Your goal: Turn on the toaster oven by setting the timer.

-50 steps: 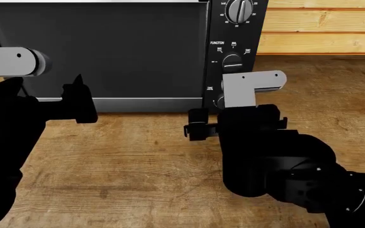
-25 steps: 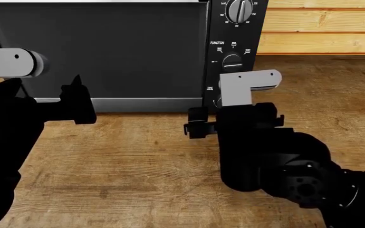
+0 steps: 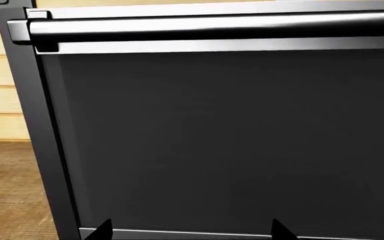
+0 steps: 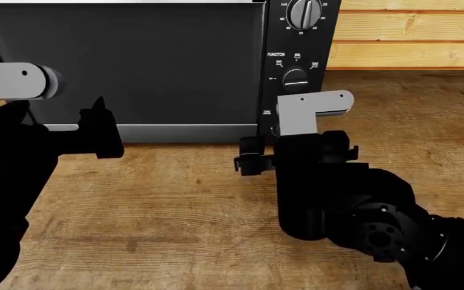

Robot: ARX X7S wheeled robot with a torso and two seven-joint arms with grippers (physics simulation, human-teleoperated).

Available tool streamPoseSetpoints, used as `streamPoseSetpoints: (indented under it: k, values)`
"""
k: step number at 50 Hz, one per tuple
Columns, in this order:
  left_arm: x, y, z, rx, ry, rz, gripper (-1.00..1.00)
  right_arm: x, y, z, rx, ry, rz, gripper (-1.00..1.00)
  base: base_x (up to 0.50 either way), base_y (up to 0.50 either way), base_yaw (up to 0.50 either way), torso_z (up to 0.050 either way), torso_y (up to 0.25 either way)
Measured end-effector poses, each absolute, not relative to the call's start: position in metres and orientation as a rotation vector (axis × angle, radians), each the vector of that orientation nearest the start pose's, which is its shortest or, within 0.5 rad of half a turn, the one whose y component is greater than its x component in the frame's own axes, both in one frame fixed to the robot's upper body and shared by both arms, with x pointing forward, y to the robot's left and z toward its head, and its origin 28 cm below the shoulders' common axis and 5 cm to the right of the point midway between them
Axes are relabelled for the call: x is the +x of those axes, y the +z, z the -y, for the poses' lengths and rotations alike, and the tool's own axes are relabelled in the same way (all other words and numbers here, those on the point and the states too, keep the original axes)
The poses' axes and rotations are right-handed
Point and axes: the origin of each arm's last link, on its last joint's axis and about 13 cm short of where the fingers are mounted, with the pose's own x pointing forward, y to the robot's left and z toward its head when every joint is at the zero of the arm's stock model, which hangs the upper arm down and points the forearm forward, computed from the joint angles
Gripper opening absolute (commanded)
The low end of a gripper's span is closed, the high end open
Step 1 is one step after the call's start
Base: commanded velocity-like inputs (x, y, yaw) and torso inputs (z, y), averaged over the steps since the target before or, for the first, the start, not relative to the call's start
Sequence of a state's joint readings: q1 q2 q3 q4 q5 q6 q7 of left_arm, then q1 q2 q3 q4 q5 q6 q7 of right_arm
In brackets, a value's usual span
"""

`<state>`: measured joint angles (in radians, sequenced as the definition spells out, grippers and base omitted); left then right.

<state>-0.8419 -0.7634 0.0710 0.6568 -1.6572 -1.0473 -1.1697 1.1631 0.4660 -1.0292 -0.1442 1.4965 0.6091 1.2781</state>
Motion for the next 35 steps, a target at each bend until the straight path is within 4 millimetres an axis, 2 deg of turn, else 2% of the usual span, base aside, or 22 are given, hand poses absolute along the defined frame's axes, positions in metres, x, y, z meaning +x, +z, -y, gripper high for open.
streamPoseSetpoints:
  k: [23, 24, 35]
  values:
    - [0.1988, 0.2707, -0.2466, 0.020, 0.068, -0.002, 1.00, 0.2829, 0.2115, 0.0293, -0.127, -0.084, -0.294, 1.00, 0.00, 0.00, 0.00, 0.000, 0.000]
    - [0.1987, 0.2707, -0.2466, 0.020, 0.068, -0.002, 1.00, 0.2829, 0.2115, 0.0294, -0.127, -0.084, -0.295, -1.00, 0.00, 0.00, 0.00, 0.000, 0.000]
    - [0.1988, 0.2710, -0.2471, 0.019, 0.070, -0.003, 1.00, 0.2828, 0.2114, 0.0292, -0.125, -0.081, -0.294, -1.00, 0.00, 0.00, 0.00, 0.000, 0.000]
